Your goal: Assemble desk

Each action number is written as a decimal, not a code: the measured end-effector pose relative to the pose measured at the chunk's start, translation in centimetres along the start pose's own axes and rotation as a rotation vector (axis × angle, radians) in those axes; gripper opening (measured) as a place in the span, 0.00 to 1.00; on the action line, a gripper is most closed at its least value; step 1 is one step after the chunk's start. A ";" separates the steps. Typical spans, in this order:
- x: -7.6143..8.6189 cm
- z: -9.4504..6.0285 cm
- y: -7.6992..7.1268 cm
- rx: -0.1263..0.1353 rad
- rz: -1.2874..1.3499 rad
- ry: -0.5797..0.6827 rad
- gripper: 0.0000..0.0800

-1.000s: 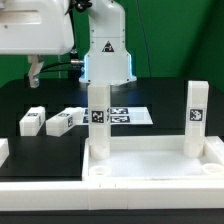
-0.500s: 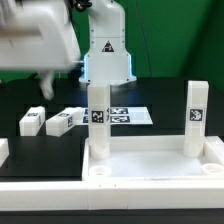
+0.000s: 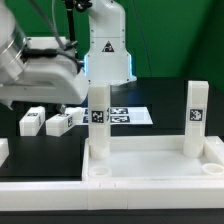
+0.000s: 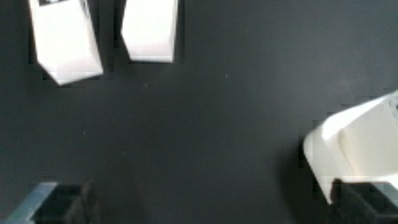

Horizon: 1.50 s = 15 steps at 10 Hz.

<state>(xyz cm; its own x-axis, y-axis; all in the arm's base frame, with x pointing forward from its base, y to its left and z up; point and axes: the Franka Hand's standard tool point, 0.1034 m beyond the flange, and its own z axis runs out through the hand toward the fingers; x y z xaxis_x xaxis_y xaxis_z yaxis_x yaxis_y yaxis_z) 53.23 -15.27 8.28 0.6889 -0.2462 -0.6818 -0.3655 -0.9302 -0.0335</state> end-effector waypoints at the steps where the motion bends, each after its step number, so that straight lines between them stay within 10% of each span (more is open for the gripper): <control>1: -0.6 0.9 1.2 0.007 0.019 -0.090 0.81; 3: -1.7 1.8 4.0 0.030 0.040 -0.185 0.81; 9: -2.0 2.2 4.2 0.040 0.051 -0.161 0.81; 12: -4.6 6.5 3.8 0.054 0.073 -0.144 0.81; 15: -4.9 7.2 3.1 0.044 0.084 -0.152 0.81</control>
Offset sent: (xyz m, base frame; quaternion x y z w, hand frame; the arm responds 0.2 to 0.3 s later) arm -0.0305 0.0015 0.0162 -0.0180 -0.0093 0.0745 0.9970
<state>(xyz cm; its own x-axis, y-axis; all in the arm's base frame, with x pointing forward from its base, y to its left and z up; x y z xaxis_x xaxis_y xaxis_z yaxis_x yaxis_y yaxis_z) 44.22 -15.04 6.27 0.5534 -0.2759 -0.7859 -0.4474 -0.8944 -0.0010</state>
